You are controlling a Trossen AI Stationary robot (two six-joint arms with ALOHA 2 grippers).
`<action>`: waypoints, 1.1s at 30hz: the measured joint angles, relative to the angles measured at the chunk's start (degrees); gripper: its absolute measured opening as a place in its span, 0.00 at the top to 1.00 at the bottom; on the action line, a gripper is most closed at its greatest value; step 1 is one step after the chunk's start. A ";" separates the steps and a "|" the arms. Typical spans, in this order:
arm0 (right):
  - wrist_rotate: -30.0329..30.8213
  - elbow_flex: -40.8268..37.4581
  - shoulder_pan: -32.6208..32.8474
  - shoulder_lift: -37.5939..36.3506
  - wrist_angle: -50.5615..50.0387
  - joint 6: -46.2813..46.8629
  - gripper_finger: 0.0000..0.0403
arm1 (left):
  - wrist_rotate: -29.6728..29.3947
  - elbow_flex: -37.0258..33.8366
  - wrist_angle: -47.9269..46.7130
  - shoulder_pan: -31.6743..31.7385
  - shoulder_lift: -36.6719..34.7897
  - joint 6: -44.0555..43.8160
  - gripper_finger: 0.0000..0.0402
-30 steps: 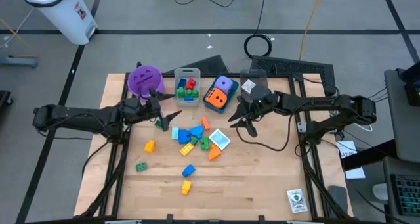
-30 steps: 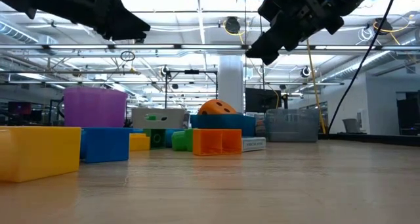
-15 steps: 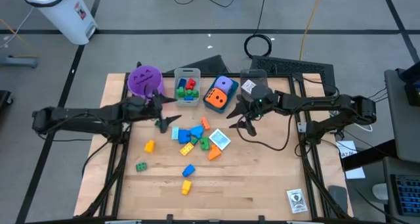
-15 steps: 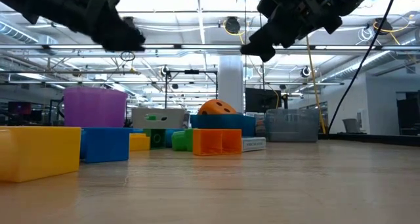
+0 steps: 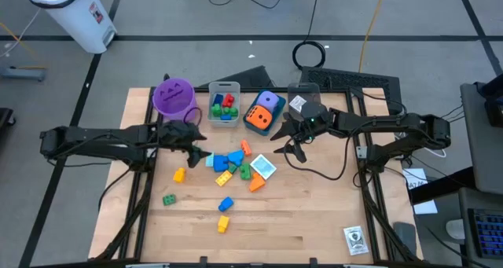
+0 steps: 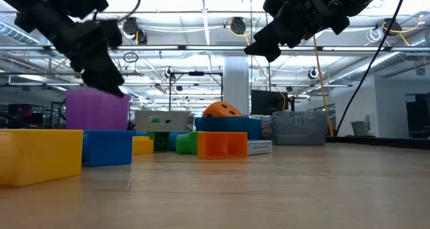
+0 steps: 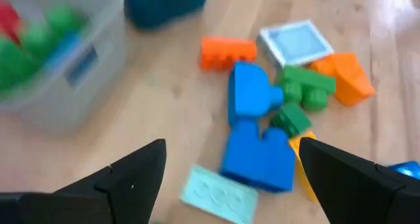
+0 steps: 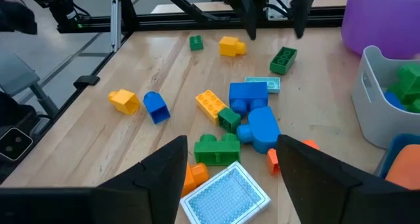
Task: Pick & Place Toys
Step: Put the blue game piece into the gray bin
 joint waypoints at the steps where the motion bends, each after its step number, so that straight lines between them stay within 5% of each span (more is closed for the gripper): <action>1: -0.02 0.00 0.02 0.00 0.00 0.00 0.43 | 1.06 0.01 -0.60 0.00 1.05 -2.29 0.13; 10: -0.20 -0.02 0.02 0.00 -1.36 -0.06 0.43 | 5.73 -0.01 2.43 -2.89 12.73 -17.37 0.13; 29: -0.24 -0.56 0.04 0.00 -8.09 -1.51 0.43 | 6.14 -0.01 16.12 -7.19 24.66 -29.42 0.13; 33: -0.24 -3.04 0.02 0.00 -6.57 -1.50 0.43 | 6.12 -0.01 17.92 -7.63 25.79 -30.96 0.19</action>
